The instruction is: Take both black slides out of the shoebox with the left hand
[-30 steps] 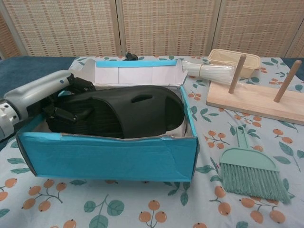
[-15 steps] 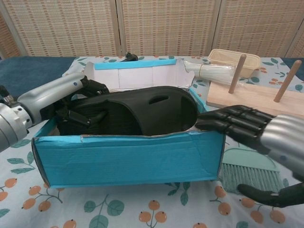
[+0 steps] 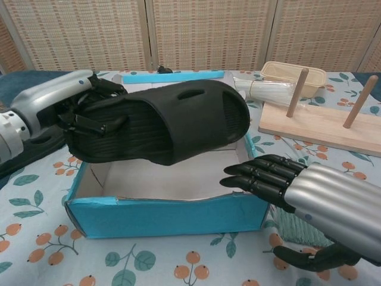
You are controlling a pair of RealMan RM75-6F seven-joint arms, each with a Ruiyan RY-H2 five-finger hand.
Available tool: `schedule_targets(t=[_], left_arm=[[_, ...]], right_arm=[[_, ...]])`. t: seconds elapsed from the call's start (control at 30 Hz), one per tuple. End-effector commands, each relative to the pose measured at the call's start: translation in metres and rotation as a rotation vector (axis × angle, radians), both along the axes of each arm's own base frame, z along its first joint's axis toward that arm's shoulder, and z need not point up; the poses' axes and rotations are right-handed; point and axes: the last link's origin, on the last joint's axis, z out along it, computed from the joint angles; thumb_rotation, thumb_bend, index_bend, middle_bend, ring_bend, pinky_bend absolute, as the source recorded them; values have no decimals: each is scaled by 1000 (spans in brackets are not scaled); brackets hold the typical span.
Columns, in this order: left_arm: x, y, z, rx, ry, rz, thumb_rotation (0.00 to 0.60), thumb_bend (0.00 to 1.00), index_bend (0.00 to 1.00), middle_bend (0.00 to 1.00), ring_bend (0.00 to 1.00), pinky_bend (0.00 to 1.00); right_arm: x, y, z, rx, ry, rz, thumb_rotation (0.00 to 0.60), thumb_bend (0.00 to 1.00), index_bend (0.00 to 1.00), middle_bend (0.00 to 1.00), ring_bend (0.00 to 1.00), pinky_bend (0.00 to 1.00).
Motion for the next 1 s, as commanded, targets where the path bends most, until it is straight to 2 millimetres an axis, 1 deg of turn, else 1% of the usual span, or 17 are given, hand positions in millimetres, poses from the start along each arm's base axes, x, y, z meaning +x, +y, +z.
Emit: schedule_targets(t=[0.03,0.07,0.13,0.23,0.3,0.33,0.37,0.43,0.47,0.53,0.6,0.63,0.77,0.87,1.0], left_arm=[[4,6,19,14,-65,15,600,687,817,674,355,199],[5,9,31,19,-91,22,600,687,817,674,355,199],[4,13,45,22,-103,36,600,686,817,674,355,200],[2,15,51,23,-101,43,600,688,817,673,355,203],[-5,21,72,51,-83,69,600,695,817,672,355,216],[-23,20,90,77,-70,134,600,699,817,671,355,225],[-37,12,105,58,-53,171,600,700,817,671,355,227],[-54,7,117,35,-14,206,600,700,817,671,355,227],[-67,5,122,24,16,228,600,701,817,671,355,227],[-88,3,125,-4,63,270,600,701,815,671,358,230],[-105,2,128,-34,89,310,600,704,812,671,364,238],[-116,3,131,-43,111,333,600,707,812,671,367,243],[-150,8,139,-37,134,414,600,708,812,670,368,248],[-167,9,144,-59,132,454,600,709,811,672,367,250],[-176,11,153,-6,125,441,600,709,810,673,367,249]], right_arm=[[-2,-1,18,-36,-67,-11,600,237,0,0,0,0],[-5,0,27,-53,-84,-21,600,237,0,0,0,0],[-10,1,39,-78,-103,-38,600,237,0,0,0,0],[-14,1,47,-95,-112,-47,600,238,0,0,0,0],[-23,4,67,-141,-137,-67,600,237,0,0,0,0],[-31,7,92,-218,-202,-88,600,237,0,0,0,0],[-39,16,112,-257,-258,-83,600,237,0,0,0,0],[-44,22,123,-283,-289,-70,600,237,0,0,0,0],[-48,26,129,-301,-296,-66,600,237,0,0,0,0],[-51,32,133,-312,-298,-64,600,237,0,0,0,0],[-54,35,133,-320,-293,-67,600,237,0,0,0,0],[-56,37,133,-327,-279,-64,600,237,0,0,0,0],[-63,42,130,-330,-248,-73,600,237,0,0,0,0],[-69,42,129,-333,-230,-88,600,237,0,0,0,0],[-70,41,128,-333,-214,-96,600,237,0,0,0,0]])
